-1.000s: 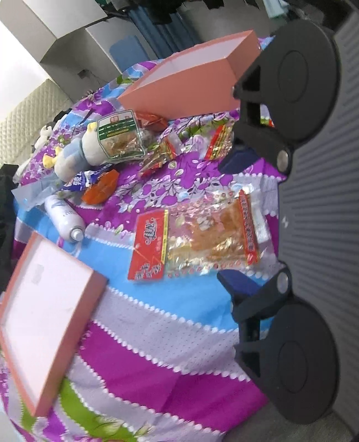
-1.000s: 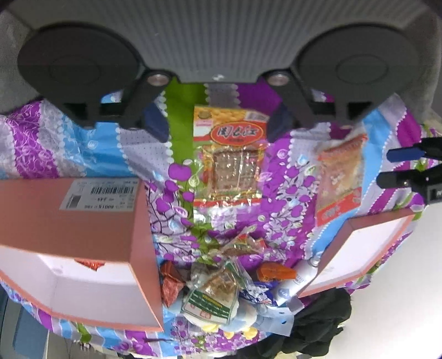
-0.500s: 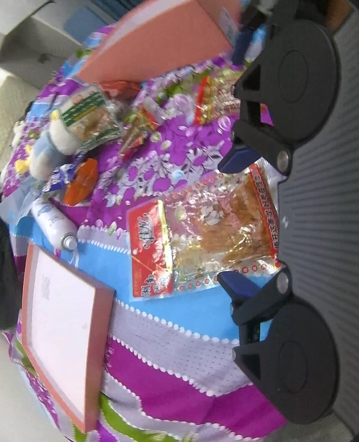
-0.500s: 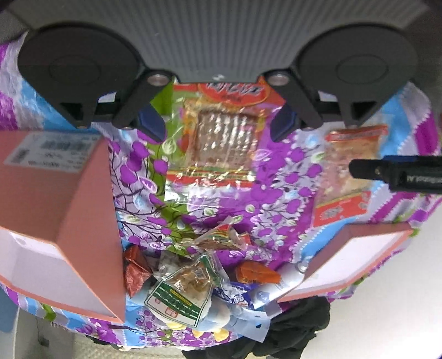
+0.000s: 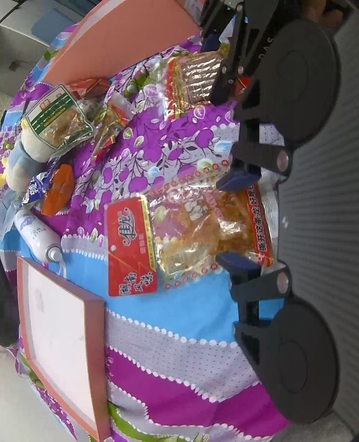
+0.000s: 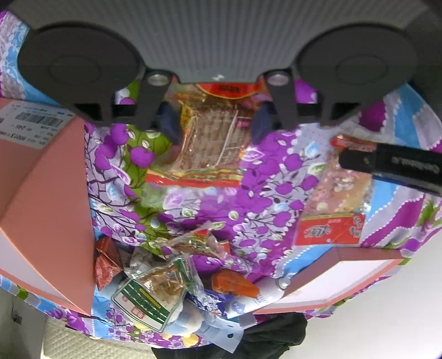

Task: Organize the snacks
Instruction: 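Grasp the red-labelled snack bag with the left tool while the right grasps another bag, then carry both bags over the deep pink box and release them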

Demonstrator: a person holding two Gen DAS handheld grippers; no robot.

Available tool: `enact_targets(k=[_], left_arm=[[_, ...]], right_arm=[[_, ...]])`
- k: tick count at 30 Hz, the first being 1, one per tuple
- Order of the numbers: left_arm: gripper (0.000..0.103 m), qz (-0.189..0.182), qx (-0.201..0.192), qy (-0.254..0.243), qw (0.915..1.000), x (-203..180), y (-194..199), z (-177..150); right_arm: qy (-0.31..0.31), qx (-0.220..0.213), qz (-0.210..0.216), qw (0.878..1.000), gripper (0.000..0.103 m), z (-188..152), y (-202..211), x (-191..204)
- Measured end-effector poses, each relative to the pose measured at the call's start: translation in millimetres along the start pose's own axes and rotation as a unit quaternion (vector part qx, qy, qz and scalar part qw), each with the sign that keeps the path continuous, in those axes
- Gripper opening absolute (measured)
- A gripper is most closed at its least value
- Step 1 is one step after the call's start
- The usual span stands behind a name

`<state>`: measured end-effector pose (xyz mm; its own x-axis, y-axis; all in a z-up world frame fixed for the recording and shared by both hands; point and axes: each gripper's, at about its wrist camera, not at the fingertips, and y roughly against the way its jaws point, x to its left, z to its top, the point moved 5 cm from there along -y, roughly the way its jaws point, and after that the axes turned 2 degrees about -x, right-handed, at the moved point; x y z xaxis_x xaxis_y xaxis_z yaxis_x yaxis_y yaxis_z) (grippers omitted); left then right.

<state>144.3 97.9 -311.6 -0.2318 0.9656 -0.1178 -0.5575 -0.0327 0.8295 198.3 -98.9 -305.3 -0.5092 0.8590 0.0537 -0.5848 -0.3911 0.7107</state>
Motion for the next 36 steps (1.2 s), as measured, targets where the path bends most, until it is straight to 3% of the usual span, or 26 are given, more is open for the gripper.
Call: enact_targets(k=[8,18,36], left_arm=[[0.033,-0.018,-0.004,0.007,0.9998,5,10,3],[0.031,-0.041,-0.037,0.028,0.9981,-2,49,13],[0.03,-0.078,-0.114,0.025,0.9901,-50,149,55]], right_arm=[[-0.012,-0.013,-0.007,1.0,0.039,9,14,0],[-0.043,-0.036,-0.015,0.998,0.039,18,54,-9],[-0.085,-0.145,-0.033,0.985,0.039,64,157,-35]])
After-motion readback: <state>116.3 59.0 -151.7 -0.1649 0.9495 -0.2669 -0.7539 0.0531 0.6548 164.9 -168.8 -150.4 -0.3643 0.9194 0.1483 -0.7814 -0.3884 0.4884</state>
